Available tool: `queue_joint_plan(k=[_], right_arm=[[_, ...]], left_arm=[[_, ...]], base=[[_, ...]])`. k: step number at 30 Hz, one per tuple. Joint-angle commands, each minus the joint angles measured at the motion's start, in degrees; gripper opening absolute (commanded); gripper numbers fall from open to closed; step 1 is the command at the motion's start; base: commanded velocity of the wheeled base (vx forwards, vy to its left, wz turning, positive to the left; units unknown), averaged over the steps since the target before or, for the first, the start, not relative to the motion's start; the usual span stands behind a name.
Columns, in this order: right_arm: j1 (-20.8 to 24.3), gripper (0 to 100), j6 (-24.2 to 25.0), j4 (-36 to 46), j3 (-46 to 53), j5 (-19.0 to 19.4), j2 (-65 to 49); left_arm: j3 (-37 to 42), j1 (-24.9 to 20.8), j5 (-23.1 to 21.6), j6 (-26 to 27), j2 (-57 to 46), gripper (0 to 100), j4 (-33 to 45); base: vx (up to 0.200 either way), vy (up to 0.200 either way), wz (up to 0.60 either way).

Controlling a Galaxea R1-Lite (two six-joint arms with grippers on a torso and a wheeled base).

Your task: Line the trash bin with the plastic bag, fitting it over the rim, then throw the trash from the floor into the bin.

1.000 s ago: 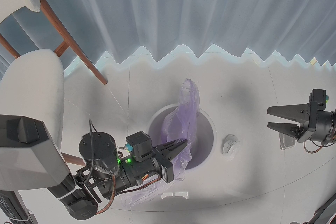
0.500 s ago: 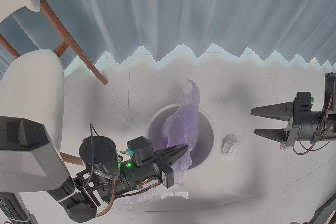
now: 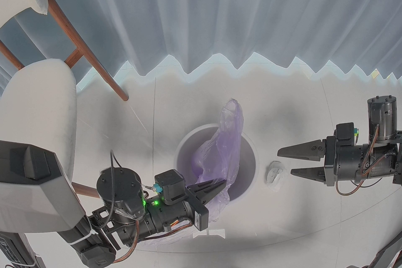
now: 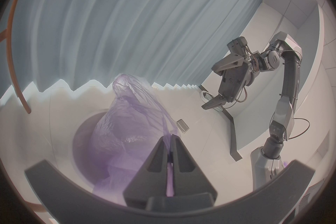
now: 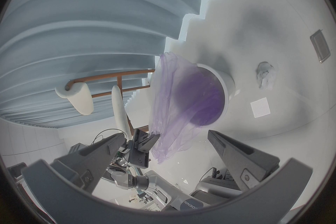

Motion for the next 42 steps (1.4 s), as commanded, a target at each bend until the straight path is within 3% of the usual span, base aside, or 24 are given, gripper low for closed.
queue_joint_plan(k=[1,9,17,27,34,35,42], right_arm=[[0.7,100,0.0,-0.1,0.1,-0.1,0.9],[0.8,100,-0.2,0.0,0.9,0.0,1.7],[2.6,100,-6.0,-0.3,3.7,0.0,5.0],[4.0,100,-6.8,-7.0,6.2,-0.5,7.6],[6.6,100,-7.0,-9.9,7.0,-5.4,12.0],[6.8,100,-6.9,-13.4,7.9,-7.8,14.4],[6.8,100,-4.4,-25.9,10.9,-8.4,15.8]], left_arm=[[0.9,-0.3,-0.2,0.0,0.2,0,0.0],[1.7,-0.5,-0.3,0.1,0.2,0,0.0],[3.5,-1.8,-0.4,1.2,1.2,0,0.0],[5.4,-3.2,-0.4,2.2,2.6,0,0.0],[5.6,-4.4,-0.4,3.1,3.3,0,0.0],[5.6,-4.8,-0.4,3.3,4.3,0,-0.1],[5.7,-5.9,-0.4,3.4,5.0,0,-0.1]], base=[[0.0,0.0,0.0],[0.0,0.0,0.0],[0.0,0.0,0.0],[0.0,0.0,0.0],[0.0,0.0,0.0],[0.0,0.0,0.0],[0.0,0.0,0.0]])
